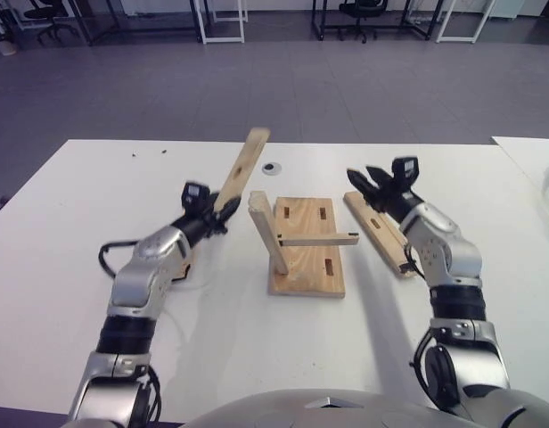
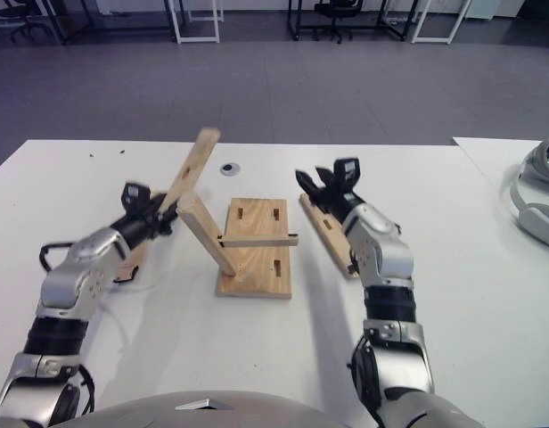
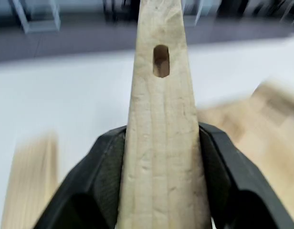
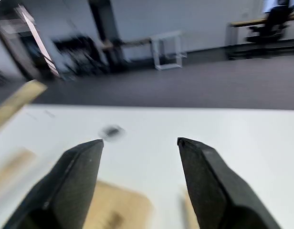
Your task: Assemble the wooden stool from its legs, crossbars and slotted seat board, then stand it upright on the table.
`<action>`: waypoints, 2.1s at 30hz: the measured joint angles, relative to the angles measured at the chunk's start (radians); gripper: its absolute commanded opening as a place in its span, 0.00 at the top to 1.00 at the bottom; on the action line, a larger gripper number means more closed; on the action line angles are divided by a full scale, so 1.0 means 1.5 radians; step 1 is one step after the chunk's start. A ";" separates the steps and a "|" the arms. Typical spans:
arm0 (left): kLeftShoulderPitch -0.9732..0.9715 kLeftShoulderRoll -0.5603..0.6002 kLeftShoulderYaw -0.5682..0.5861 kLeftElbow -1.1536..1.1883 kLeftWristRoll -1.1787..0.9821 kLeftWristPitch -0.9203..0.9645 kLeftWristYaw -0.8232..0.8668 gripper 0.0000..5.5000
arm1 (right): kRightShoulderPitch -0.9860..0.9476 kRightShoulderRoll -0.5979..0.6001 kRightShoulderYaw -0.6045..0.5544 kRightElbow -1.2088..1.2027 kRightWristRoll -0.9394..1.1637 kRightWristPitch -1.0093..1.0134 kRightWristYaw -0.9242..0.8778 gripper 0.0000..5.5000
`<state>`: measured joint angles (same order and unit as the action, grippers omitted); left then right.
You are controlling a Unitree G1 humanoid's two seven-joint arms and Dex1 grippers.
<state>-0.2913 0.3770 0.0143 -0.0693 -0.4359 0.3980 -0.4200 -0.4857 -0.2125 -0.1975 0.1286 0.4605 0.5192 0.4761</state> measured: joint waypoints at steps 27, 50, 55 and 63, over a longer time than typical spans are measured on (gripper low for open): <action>-0.134 0.027 -0.056 0.048 0.089 -0.185 -0.249 0.50 | -0.242 0.114 -0.131 0.048 0.378 0.217 -0.150 0.82; 0.262 0.005 -0.023 -0.225 0.139 0.041 -0.018 0.03 | 0.374 0.044 -0.205 -0.454 0.521 0.174 -0.479 0.82; 0.256 -0.027 -0.048 -0.269 0.114 0.091 -0.002 0.03 | 0.331 -0.056 -0.130 -0.500 0.393 0.145 -0.467 0.81; 0.193 -0.106 -0.088 -0.319 0.061 0.178 0.039 0.03 | 0.272 -0.120 0.011 -0.499 0.237 0.151 -0.438 0.81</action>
<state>-0.0013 0.2184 -0.1170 -0.5485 -0.3443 0.6645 -0.3620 -0.0782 -0.3930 -0.1806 -0.6194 0.8165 0.7463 -0.1808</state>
